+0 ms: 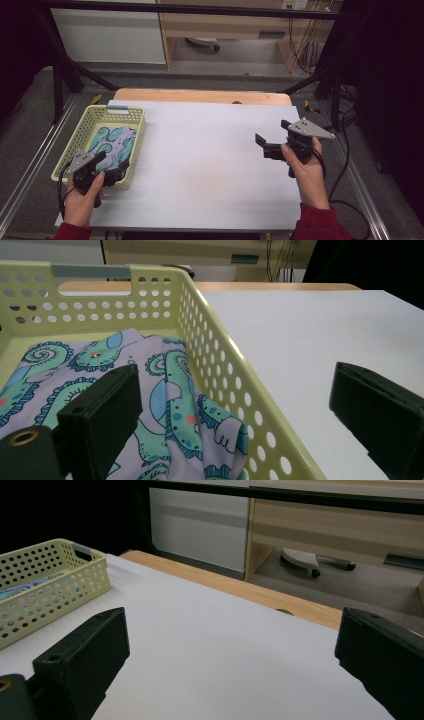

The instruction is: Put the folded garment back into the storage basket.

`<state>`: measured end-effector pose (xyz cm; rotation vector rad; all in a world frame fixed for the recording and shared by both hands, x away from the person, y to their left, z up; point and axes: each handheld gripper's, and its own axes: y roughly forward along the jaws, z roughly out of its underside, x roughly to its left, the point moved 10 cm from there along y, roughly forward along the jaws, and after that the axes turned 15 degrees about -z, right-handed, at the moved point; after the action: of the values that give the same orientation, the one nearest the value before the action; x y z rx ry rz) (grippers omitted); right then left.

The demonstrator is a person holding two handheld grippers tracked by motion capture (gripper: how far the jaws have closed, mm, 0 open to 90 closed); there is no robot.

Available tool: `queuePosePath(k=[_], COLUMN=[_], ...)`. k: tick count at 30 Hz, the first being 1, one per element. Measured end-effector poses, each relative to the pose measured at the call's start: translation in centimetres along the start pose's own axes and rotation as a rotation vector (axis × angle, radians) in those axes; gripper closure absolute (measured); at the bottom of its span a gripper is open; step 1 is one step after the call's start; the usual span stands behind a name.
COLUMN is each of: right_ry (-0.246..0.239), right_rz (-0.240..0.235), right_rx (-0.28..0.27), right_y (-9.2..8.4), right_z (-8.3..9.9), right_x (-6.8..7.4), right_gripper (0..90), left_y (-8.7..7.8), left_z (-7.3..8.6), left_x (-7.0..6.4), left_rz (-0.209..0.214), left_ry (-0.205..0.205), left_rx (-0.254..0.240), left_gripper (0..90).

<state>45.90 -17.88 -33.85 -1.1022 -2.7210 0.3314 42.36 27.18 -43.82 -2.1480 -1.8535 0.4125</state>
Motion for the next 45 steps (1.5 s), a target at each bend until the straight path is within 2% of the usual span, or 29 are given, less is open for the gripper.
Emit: queuePosePath(k=[10, 21, 27, 36, 40, 45], right_ry=[0.014, 0.040, 0.051, 0.102, 0.108, 0.094], right_rz=[0.016, 0.013, 0.032, 0.001, -0.022, -0.062], right_rx=[0.004, 0.038, 0.019, 0.054, 0.068, 0.101], right_y=[-1.0, -0.6, -1.0, -0.9, -0.3, 1.3], right_z=[2.0, 6.1, 7.7, 11.4, 12.1, 12.7], right_x=[-0.8, -0.9, -1.2, -0.7, 0.2, 1.3], right_gripper=[2.2, 2.6, 2.4, 2.5, 2.5, 2.5], left_y=[-0.2, -0.1, 0.0, 0.1, -0.1, -0.1], left_z=[0.2, 0.2, 0.3, 0.3, 0.2, 0.2], left_x=[-0.3, -0.3, -0.3, -0.5, -0.7, -0.8], left_rz=[0.012, 0.014, 0.018, 0.020, 0.030, 0.033], left_ry=[0.002, 0.000, 0.001, 0.008, 0.013, 0.013], left_rx=[0.003, 0.005, 0.006, 0.007, 0.002, 0.007], left_gripper=[6.8, 6.9, 6.9, 7.1, 7.1, 7.3])
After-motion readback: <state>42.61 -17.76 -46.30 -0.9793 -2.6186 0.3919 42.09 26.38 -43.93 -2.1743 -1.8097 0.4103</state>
